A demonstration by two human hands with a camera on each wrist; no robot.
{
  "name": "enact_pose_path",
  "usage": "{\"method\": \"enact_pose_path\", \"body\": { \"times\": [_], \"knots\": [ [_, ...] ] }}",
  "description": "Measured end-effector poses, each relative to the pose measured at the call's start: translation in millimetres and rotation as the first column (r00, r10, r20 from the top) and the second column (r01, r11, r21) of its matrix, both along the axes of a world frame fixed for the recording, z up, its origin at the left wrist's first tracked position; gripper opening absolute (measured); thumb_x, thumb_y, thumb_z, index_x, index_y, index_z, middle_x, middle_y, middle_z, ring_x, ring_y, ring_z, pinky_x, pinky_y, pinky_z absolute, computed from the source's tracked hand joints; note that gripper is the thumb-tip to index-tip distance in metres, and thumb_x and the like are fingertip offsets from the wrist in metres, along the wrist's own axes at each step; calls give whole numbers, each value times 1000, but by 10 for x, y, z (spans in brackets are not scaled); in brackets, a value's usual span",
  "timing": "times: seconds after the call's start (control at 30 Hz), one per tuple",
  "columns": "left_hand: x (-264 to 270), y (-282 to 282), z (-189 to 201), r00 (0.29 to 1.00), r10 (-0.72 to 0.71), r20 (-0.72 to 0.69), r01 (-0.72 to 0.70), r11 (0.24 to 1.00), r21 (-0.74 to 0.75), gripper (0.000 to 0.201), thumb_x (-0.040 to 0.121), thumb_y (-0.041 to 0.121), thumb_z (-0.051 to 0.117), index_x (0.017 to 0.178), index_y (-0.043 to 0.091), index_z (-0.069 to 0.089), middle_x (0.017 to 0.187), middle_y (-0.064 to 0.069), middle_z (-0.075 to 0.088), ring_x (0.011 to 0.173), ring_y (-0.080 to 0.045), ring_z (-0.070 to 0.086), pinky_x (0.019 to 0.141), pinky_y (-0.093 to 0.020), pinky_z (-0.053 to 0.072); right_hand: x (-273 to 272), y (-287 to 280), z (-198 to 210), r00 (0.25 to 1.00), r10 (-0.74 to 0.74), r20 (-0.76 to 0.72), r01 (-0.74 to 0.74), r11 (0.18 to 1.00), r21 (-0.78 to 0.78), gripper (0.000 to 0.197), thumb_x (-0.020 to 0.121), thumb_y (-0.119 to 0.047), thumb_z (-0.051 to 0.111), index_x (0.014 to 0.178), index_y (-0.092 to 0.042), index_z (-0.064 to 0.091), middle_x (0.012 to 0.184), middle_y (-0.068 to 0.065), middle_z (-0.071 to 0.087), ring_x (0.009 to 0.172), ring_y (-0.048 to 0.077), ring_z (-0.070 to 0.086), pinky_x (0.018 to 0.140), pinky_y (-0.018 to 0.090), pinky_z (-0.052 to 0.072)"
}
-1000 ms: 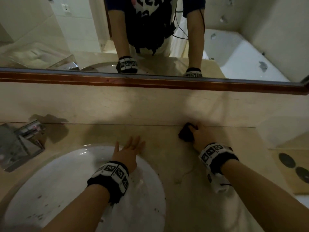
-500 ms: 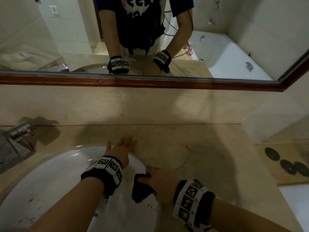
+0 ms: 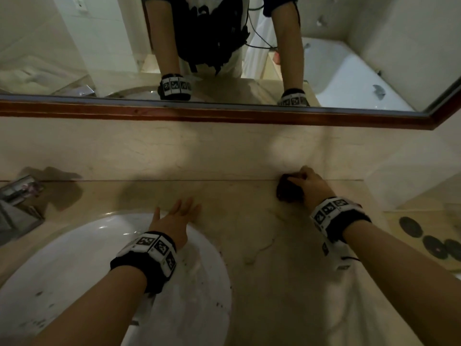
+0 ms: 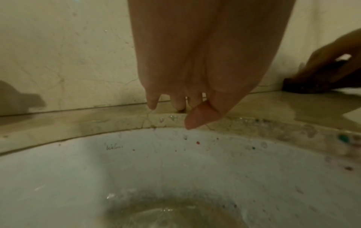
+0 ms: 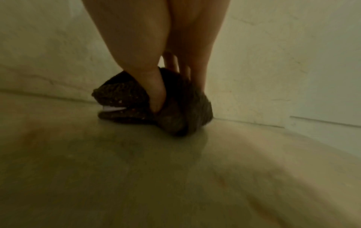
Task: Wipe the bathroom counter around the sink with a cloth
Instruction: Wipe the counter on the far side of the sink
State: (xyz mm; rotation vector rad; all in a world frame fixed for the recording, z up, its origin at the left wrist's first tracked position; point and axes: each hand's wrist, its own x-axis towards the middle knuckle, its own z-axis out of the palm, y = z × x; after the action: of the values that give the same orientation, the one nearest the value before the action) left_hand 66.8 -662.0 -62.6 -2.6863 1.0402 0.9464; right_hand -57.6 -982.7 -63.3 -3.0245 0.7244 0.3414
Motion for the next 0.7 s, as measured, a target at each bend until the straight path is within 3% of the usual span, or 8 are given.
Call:
{"method": "enact_pose_path", "body": {
  "times": [0.07, 0.1, 0.17, 0.3, 0.43, 0.57, 0.7],
  "knots": [
    [4, 3, -19, 1000, 8, 1, -8, 1000, -5, 86, 88, -4, 33, 148, 39, -11, 157, 13, -21, 147, -11, -14, 118, -52, -4, -53, 182, 32, 991, -41, -126, 38, 999, -31, 55, 92, -15, 52, 141, -30, 34, 146, 16, 28, 132, 39, 32, 109, 41, 32],
    [1, 1, -27, 1000, 12, 1, -12, 1000, -8, 86, 88, -4, 33, 148, 39, -11, 157, 13, -21, 147, -11, -14, 118, -52, -4, -88, 206, 51, 988, -63, -142, 54, 996, -67, 62, 94, -13, 48, 147, -32, 21, 151, 14, 19, 134, 37, 27, 110, 40, 31],
    [-13, -8, -34, 1000, 21, 5, -20, 1000, -7, 85, 89, -3, 33, 148, 39, -11, 157, 13, -21, 147, -11, -14, 118, -52, -4, -131, 195, 49, 985, -78, -157, 67, 995, -75, 65, 96, -17, 45, 148, -34, 12, 151, 13, 16, 134, 35, 28, 107, 40, 36],
    [-79, -10, -37, 999, 36, 40, -35, 999, -26, 83, 89, -1, 34, 149, 36, -11, 158, 11, -20, 148, -11, -13, 119, -50, -3, -193, 338, 113, 960, 3, -279, -18, 998, -52, 63, 97, -26, 43, 150, -23, 9, 141, 18, 29, 118, 35, 44, 100, 38, 41],
    [-164, 50, -25, 997, 6, 77, -4, 1000, -18, 81, 92, 4, 37, 149, 34, -12, 158, 9, -21, 148, -13, -12, 120, -48, -4, -407, 839, 198, 920, 93, -381, -70, 995, 75, 65, 98, -26, 40, 150, -15, 2, 150, 18, 16, 122, 35, 41, 100, 38, 40],
    [-188, 71, 59, 989, -83, 123, 77, 996, 50, 76, 94, 9, 36, 150, 32, -10, 159, 6, -17, 149, -13, -8, 118, -51, -8, -533, 1396, 205, 929, 164, -333, -94, 972, 217, 64, 97, -20, 40, 150, -10, 4, 153, 18, 11, 128, 36, 35, 107, 39, 34],
    [-398, 142, 124, 982, -152, 115, 145, 987, 72, 74, 93, 5, 34, 151, 29, -7, 160, 4, -14, 149, -11, -7, 117, -51, -9, -546, 1973, 120, 933, 227, -279, -139, 943, 301, 63, 97, -17, 39, 149, -7, 5, 153, 17, 14, 124, 37, 38, 106, 41, 36]
  ]
}}
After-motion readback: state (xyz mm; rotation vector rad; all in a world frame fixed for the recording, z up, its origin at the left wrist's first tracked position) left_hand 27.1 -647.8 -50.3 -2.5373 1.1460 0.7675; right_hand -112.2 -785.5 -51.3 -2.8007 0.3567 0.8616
